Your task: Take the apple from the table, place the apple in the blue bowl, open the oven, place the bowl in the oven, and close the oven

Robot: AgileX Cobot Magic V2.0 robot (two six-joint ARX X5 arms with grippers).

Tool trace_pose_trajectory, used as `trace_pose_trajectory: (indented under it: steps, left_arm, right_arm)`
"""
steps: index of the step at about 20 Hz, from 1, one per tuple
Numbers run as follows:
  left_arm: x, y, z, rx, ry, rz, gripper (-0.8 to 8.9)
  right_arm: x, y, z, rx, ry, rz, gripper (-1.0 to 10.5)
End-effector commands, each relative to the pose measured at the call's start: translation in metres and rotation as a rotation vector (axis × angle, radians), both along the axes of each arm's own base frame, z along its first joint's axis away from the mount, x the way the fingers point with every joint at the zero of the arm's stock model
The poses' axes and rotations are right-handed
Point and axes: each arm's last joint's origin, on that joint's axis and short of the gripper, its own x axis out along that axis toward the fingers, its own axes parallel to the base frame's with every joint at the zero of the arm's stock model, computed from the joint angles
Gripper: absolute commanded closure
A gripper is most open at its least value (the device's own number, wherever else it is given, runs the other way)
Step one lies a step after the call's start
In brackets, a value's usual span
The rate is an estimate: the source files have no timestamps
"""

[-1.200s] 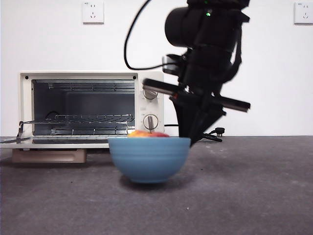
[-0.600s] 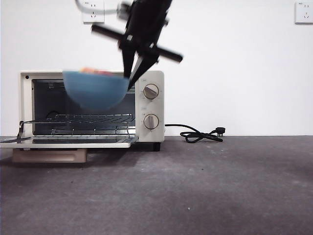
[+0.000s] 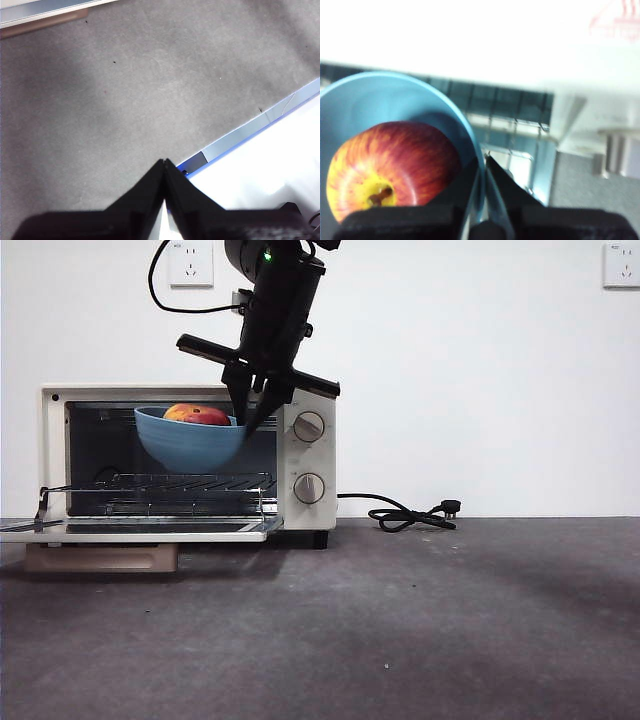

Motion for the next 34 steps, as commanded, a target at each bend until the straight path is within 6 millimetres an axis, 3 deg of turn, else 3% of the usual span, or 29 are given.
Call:
trace_pose_trajectory:
  steps: [1,5,20,22,24,34]
  left_arm:
    - [-0.001,0.000,-0.001,-0.005,0.013,-0.002,8.18]
    - [-0.002,0.000,-0.001,-0.003,0.020,-0.002,8.18]
    - [-0.002,0.000,-0.002,-0.001,0.028,-0.001,8.18]
    - [-0.002,0.000,-0.002,-0.001,0.028,-0.001,8.18]
    - [-0.003,0.000,-0.002,-0.001,0.028,-0.001,8.18]
    - [-0.003,0.000,-0.002,0.000,0.029,-0.001,8.18]
  right_arm:
    - [0.006,0.004,-0.015,0.015,0.021,-0.033,9.6]
    - [0.013,0.005,-0.031,0.020,0.047,-0.064,9.6]
    - [0.019,0.001,-0.029,0.043,0.021,-0.141,9.3]
    - [0.020,0.001,-0.029,0.048,0.016,-0.141,8.1]
    - [0.020,0.002,-0.028,0.057,0.008,-0.142,7.6]
    - [0.020,0.001,-0.022,0.072,-0.010,-0.139,7.6]
